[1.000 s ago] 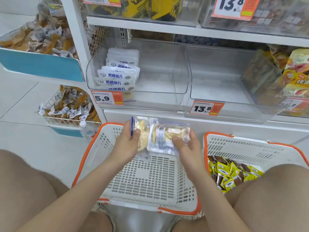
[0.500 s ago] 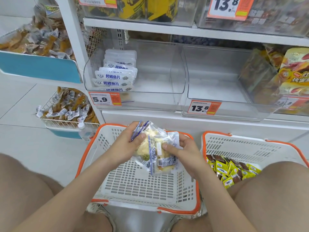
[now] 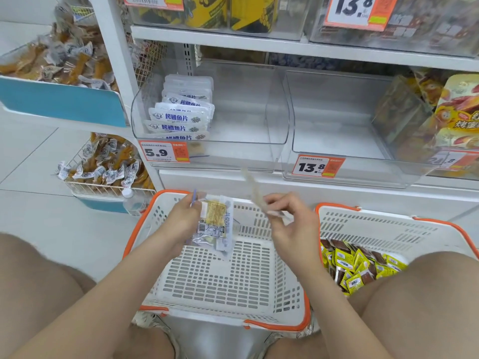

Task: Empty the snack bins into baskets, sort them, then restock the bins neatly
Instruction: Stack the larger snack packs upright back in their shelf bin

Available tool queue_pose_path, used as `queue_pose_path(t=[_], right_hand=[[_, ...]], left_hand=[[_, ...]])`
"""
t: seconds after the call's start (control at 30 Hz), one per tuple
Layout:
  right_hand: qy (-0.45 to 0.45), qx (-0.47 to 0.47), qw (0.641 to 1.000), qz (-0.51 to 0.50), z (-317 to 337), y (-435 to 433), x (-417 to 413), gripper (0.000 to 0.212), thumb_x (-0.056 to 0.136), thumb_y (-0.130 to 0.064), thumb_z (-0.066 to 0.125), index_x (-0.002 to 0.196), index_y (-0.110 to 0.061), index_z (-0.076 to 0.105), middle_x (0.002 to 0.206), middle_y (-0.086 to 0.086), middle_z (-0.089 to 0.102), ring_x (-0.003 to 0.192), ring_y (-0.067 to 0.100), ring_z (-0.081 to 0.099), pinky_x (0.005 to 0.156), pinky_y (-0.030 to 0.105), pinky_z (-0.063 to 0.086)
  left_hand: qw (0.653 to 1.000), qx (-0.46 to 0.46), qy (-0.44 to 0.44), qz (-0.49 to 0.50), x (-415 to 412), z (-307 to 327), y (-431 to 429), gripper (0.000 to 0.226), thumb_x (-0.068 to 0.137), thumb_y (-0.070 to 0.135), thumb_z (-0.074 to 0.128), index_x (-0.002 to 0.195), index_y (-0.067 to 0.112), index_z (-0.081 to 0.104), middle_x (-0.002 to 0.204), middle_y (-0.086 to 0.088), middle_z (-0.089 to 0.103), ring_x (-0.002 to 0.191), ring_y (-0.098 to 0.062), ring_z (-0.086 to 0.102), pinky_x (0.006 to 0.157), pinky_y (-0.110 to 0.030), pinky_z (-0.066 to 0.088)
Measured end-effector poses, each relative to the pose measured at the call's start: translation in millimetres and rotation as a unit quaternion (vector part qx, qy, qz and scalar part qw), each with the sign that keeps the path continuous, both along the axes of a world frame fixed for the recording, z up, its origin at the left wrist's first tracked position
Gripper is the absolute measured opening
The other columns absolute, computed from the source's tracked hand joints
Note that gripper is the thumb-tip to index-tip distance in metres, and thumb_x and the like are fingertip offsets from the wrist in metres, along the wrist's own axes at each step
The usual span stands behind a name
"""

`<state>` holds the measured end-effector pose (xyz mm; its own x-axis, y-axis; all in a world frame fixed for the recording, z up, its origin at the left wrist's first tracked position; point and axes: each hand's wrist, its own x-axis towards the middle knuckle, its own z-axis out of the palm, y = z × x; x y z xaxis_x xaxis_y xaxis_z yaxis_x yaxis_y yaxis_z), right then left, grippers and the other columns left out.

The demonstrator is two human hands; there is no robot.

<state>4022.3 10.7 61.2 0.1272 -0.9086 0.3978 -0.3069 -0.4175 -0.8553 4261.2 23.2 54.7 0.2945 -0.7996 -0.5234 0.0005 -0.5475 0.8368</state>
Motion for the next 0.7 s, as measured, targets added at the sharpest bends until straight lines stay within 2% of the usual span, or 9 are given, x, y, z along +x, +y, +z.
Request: queue_pose_path(t=[0.07,0.13,0.2,0.3,0.4,0.5,0.53,0.6,0.7], right_hand=[[0.172,-0.100,0.977,0.080,-3.7,6.3,7.5,0.048,0.062,0.021,0.057,0.087,-0.020,0.059,0.102,-0.011,0.075,0.094,0.013,0.070,0.088,0.038,0.051],[0.293,-0.145,0.936,0.130,-10.8,10.8,12.8,0.051,0.055,0.015,0.052,0.088,-0.024,0.053,0.099,-0.010,0.072,0.095,0.017,0.068,0.092,0.041,0.046],[0.319,-0.152,0.925,0.141,-15.8,12.5,13.9,0.049,0.055,0.015,0.051,0.086,-0.022,0.049,0.099,-0.008,0.071,0.099,0.020,0.066,0.094,0.039,0.041],[0.338,-0.167,0.915,0.145,-19.1,10.9,13.6,0.046,0.054,0.016,0.050,0.085,-0.018,0.054,0.099,-0.002,0.071,0.100,0.024,0.066,0.096,0.037,0.040],[0.291,-0.180,0.935,0.095,-21.5,8.6,9.7,0.047,0.061,0.014,0.055,0.092,-0.016,0.073,0.109,-0.002,0.075,0.107,0.019,0.068,0.095,0.035,0.047],[0.164,-0.087,0.982,-0.030,-14.0,5.9,0.5,0.028,0.085,-0.002,0.078,0.103,-0.023,0.077,0.099,-0.019,0.075,0.095,0.004,0.070,0.087,0.027,0.055],[0.118,-0.044,0.990,-0.056,-10.1,3.3,-3.1,0.023,0.086,-0.009,0.082,0.104,-0.025,0.077,0.095,-0.025,0.074,0.092,-0.001,0.070,0.084,0.020,0.053],[0.071,0.019,0.996,-0.045,-1.6,-1.3,-6.1,0.021,0.089,-0.010,0.080,0.102,-0.025,0.078,0.095,-0.025,0.075,0.095,0.000,0.070,0.083,0.016,0.051],[-0.052,0.178,0.982,0.034,3.0,-3.9,-3.4,0.026,0.094,-0.001,0.072,0.108,-0.022,0.078,0.105,-0.008,0.079,0.103,0.011,0.074,0.089,0.026,0.058]], left_hand=[[0.994,0.016,0.101,0.036,1.0,0.4,-3.5,0.036,0.113,0.034,0.038,0.142,0.040,0.058,0.149,-0.008,0.057,0.134,-0.036,0.053,0.106,-0.060,0.048],[0.985,0.025,0.154,0.079,1.8,4.1,-4.7,0.035,0.113,0.036,0.037,0.142,0.031,0.058,0.120,-0.012,0.069,0.118,-0.037,0.063,0.094,-0.058,0.056],[0.982,0.023,0.172,0.077,4.2,7.6,-4.1,0.037,0.111,0.045,0.043,0.132,0.026,0.067,0.109,-0.011,0.073,0.102,-0.035,0.070,0.085,-0.054,0.059],[0.989,-0.005,0.149,0.010,8.6,7.1,-0.3,0.029,0.107,0.046,0.053,0.127,0.031,0.068,0.121,-0.007,0.076,0.106,-0.031,0.075,0.094,-0.056,0.058],[0.995,-0.051,0.089,0.011,7.9,2.5,-1.7,0.027,0.109,0.023,0.054,0.135,0.029,0.061,0.121,-0.008,0.075,0.092,-0.023,0.075,0.079,-0.043,0.061],[0.989,-0.092,0.035,0.111,13.4,1.6,-4.6,0.025,0.113,0.022,0.043,0.131,0.037,0.054,0.102,-0.005,0.074,0.074,-0.017,0.073,0.065,-0.039,0.059],[0.985,-0.110,-0.001,0.130,19.0,-2.6,-4.5,0.025,0.112,0.027,0.042,0.131,0.041,0.051,0.105,-0.005,0.073,0.080,-0.019,0.074,0.067,-0.041,0.060],[0.975,-0.159,-0.118,0.101,25.7,-9.5,-3.8,0.028,0.110,0.036,0.044,0.136,0.042,0.049,0.120,-0.003,0.070,0.104,-0.027,0.070,0.087,-0.049,0.059],[0.956,-0.210,-0.206,0.016,17.6,-4.8,0.8,0.032,0.110,0.032,0.046,0.141,0.036,0.051,0.112,0.014,0.064,0.099,-0.014,0.064,0.095,-0.045,0.052]])
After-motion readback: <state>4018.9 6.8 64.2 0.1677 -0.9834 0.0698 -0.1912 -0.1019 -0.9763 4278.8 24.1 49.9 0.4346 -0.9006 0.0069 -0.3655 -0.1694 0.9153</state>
